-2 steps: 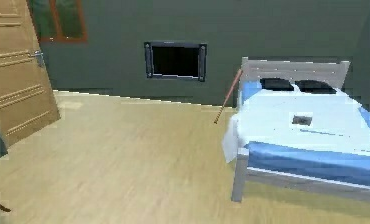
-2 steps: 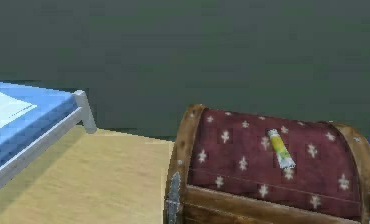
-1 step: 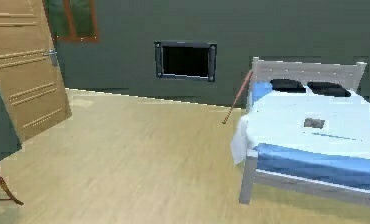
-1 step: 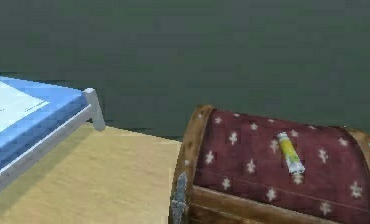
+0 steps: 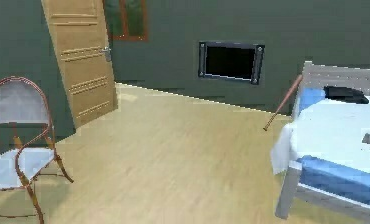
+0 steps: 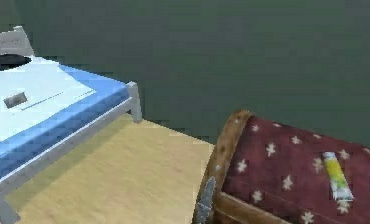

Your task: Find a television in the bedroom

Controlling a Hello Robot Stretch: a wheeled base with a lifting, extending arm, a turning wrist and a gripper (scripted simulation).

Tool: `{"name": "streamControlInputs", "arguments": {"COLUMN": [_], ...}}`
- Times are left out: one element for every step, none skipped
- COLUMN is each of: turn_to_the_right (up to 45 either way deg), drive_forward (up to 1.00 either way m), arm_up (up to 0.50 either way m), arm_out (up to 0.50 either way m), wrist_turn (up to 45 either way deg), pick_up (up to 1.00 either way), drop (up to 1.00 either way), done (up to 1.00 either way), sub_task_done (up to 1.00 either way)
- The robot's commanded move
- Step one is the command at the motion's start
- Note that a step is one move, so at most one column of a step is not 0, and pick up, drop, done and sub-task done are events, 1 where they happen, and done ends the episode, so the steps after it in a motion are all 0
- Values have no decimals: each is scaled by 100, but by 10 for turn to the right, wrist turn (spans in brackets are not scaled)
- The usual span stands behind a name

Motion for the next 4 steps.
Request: {"name": "streamControlInputs", "arguments": {"turn_to_the_right": [0, -60, 0, -120], "drive_forward": [15, 0, 100, 0], "arm_up": [0, 0, 0, 0], "arm_out": [0, 0, 0, 0], "wrist_turn": [0, 0, 0, 0], "pick_up": [0, 0, 0, 0], "drop": [0, 0, 0, 0], "done": [0, 0, 0, 0], "sub_task_done": [0, 0, 0, 0]}}
